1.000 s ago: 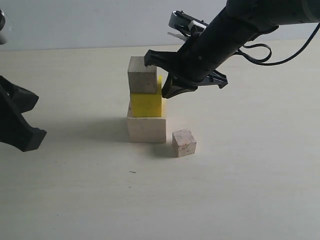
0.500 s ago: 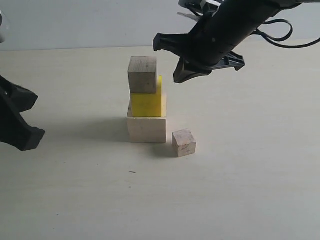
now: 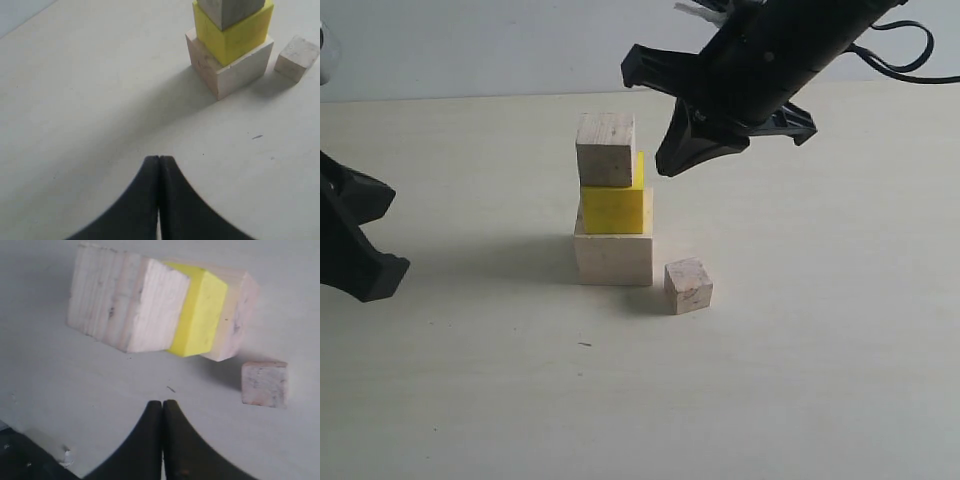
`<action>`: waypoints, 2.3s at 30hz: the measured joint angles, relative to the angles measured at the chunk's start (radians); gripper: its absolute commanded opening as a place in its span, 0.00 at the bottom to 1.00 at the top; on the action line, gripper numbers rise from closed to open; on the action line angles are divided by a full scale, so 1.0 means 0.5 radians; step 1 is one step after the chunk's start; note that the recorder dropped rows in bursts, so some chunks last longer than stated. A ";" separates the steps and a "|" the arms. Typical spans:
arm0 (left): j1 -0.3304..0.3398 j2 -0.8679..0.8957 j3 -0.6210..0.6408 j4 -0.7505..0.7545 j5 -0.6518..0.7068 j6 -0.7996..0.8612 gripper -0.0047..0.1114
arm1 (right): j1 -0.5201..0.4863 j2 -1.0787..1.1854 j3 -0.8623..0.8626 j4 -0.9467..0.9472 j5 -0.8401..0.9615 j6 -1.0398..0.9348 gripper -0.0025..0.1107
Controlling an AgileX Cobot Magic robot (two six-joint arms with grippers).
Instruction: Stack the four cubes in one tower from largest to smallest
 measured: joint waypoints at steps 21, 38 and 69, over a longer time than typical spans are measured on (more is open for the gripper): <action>0.000 0.000 0.000 0.000 0.000 0.000 0.04 | 0.032 0.021 0.101 0.170 -0.106 -0.211 0.02; 0.000 0.000 0.000 0.000 0.000 0.004 0.04 | 0.032 0.129 0.101 0.360 -0.184 -0.401 0.02; 0.000 0.000 0.000 0.000 -0.018 0.004 0.04 | 0.032 0.184 0.101 0.360 -0.308 -0.433 0.02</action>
